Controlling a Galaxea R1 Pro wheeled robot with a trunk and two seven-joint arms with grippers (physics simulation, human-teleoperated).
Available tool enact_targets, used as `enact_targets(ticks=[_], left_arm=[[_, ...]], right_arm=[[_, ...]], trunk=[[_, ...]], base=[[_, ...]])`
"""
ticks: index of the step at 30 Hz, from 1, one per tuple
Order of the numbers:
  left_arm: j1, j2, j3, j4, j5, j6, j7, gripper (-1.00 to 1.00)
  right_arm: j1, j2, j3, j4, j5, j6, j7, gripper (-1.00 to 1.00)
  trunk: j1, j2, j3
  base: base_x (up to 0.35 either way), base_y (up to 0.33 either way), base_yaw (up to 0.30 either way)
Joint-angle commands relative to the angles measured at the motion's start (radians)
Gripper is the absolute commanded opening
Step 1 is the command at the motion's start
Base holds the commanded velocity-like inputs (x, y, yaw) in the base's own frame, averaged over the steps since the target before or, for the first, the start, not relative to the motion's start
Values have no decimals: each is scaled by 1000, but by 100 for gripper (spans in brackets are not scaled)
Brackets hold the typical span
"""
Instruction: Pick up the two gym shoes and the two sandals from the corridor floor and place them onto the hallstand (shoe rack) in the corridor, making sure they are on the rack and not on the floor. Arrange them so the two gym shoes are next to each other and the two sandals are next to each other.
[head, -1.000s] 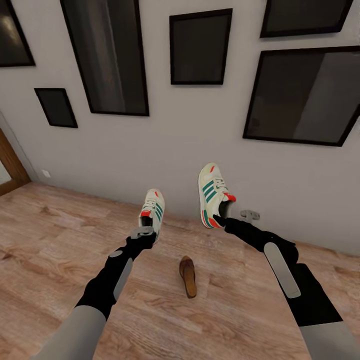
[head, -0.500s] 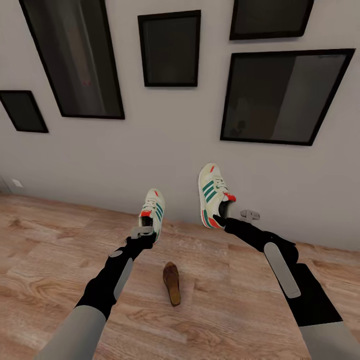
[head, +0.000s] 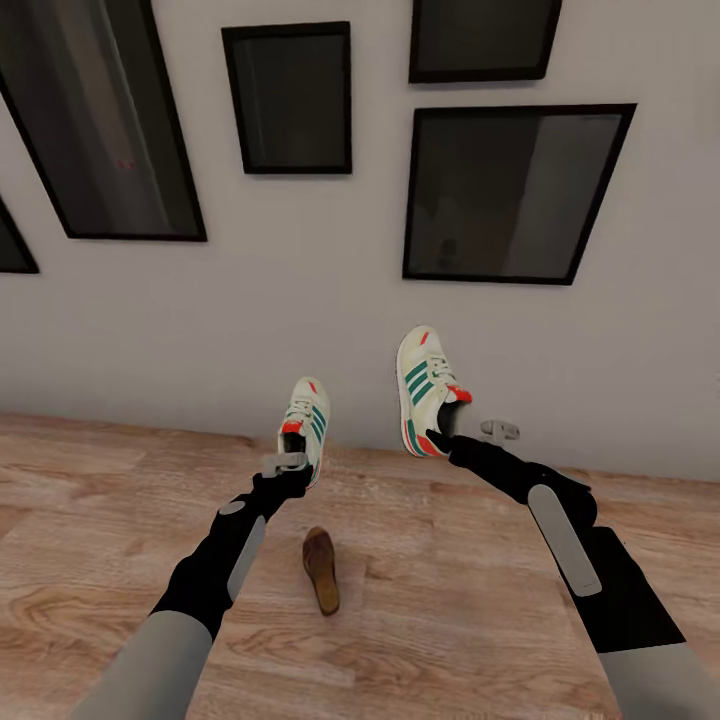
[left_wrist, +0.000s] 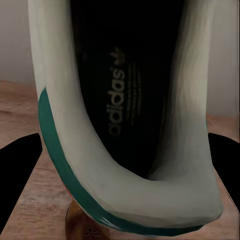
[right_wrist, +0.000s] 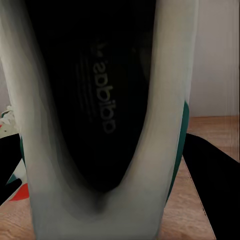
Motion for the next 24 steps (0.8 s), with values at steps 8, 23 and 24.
enact_targets(ticks=[8,23,24], left_arm=[[0,0,0,-2,10,7,0,-100],[0,0,-1,-2,10,7,-1,-100],[0,0,-1,-2,10,7,-1,-100]], right_arm=[[-1,0,0,0,0,3,2,-100],[-1,0,0,0,0,3,2,-100],[-1,0,0,0,0,3,2,-100]], trunk=[[0,0,7],[0,0,21],[0,0,22]], base=[[-130,0,-213],[-215,0,-213],[-13,0,-213]])
